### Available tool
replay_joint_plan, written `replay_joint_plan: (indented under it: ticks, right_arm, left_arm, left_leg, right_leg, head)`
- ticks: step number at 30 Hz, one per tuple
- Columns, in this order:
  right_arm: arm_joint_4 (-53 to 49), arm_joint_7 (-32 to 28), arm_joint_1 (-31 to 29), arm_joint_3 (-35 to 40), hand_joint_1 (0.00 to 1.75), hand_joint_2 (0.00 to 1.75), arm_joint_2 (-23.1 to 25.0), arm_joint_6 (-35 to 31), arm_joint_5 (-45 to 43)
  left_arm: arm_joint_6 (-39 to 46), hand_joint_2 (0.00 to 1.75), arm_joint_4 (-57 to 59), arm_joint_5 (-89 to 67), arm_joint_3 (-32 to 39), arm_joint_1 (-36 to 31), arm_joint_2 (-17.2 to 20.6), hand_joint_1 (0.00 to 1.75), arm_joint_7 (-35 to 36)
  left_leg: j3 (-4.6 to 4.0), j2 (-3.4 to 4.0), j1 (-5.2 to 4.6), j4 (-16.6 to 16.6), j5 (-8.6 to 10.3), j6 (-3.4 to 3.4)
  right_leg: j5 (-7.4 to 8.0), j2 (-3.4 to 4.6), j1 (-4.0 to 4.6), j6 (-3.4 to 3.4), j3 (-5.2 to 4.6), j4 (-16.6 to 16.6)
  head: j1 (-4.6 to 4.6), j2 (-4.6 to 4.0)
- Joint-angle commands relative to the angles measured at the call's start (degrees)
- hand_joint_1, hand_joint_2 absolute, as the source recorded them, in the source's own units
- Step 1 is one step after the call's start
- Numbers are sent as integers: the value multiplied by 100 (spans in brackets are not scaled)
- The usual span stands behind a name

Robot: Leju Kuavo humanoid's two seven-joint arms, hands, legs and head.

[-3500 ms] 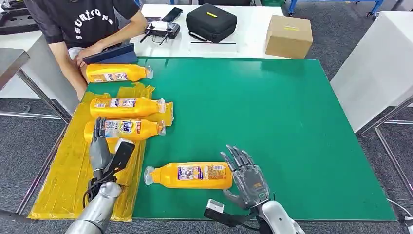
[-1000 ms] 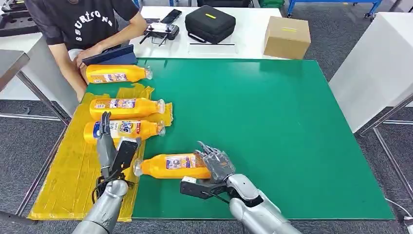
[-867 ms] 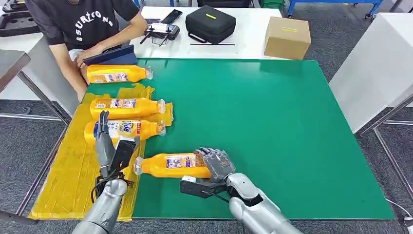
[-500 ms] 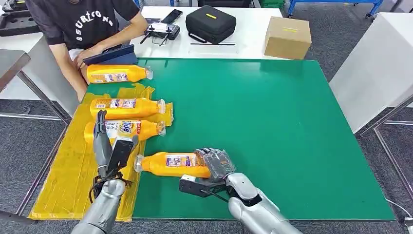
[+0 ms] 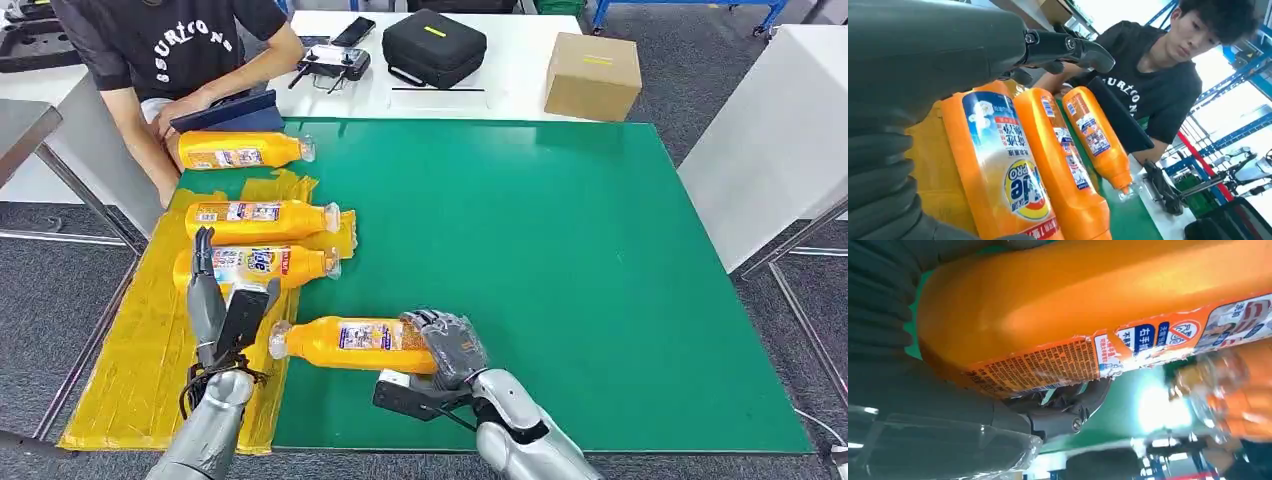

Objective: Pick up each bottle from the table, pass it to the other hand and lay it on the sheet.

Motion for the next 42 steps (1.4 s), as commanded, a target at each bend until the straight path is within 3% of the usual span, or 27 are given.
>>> replay_joint_plan:
  ticks: [1,3,4,5,8,25,27,28,29,31,32,42]
  right_arm:
    - [-1060,-968,168,-846,175,175,84,-970,-1494]
    - [-1108,-1455,201,-1040,175,175,170,-1184,-2167]
    - [-1096,-1725,203,-1212,175,175,275,-1168,-2935]
    - [-1059,-1851,165,-1257,175,175,303,-1178,-3238]
    - [-841,-1934,17,-1285,175,175,360,-1245,-3568]
    - [55,-1706,-276,-1221,175,175,478,-1514,-3377]
    - [347,-1840,-413,-1262,175,175,590,-1544,-3418]
    - [663,-1984,-620,-1262,175,175,706,-1297,-3632]
    - [745,-2016,-668,-1268,175,175,741,-1295,-3655]
    - [1091,-2352,-970,-1148,175,175,850,-628,-4031]
    - [1185,-2404,-1063,-1097,175,175,900,-543,-4056]
    - [1932,-2790,-1579,-860,175,175,1209,-159,-4121]
  left_arm:
    - [-19,175,-117,-156,-308,-122,103,0,-13]
    - [-104,175,-219,-204,-471,-168,127,0,64]
    - [-307,175,-278,-140,-598,-215,137,0,126]
    - [-842,175,-325,238,-663,-250,118,0,135]
    - [-1111,175,-419,422,-896,-326,141,0,140]
    - [-1316,175,-836,628,-1258,-210,212,0,170]
    - [-1674,175,-944,862,-1389,-200,214,0,277]
    - [-2628,175,-1100,1649,-1503,-189,258,0,416]
    - [-2638,175,-1122,1668,-1536,-187,260,0,434]
    - [-3927,175,-1057,2886,-1597,-300,324,0,924]
    - [-4123,175,-1026,3096,-1603,-364,349,0,1019]
    - [-4453,175,-954,3504,-1826,-754,353,0,1473]
  left_leg:
    - [6,3,7,8,-13,-24]
    - [-2,-2,9,11,-11,-23]
    - [6,-4,10,13,-16,-31]
    - [-5,-7,8,9,-8,-22]
    - [4,-2,10,12,-14,-29]
    - [14,13,7,8,-16,-30]
    - [5,15,5,5,-11,-24]
    - [14,21,7,6,-16,-29]
    - [-2,18,4,4,-9,-20]
    - [0,24,4,6,-11,-24]
    - [7,31,6,10,-17,-32]
    - [2,21,6,6,-7,-22]
  right_leg:
    - [-11,0,6,-16,7,6]
    - [-11,-4,9,-14,2,7]
    - [-17,-7,9,-20,10,9]
    - [-9,-9,7,-14,-2,5]
    - [-13,-4,9,-19,6,7]
    - [-9,10,9,-17,12,2]
    - [-4,13,7,-14,4,-1]
    - [-7,17,9,-18,12,0]
    - [-1,17,6,-11,-4,0]
    - [-2,22,6,-14,-4,2]
    - [-5,28,8,-19,1,6]
    - [-4,16,7,-12,-1,4]
  head:
    - [-4,0]
    - [0,0]
    - [-7,0]
    - [0,0]
    - [-2,0]
    - [-4,0]
    - [-2,0]
    - [-2,0]
    - [-2,0]
    - [-2,0]
    - [-2,0]
    - [-2,0]
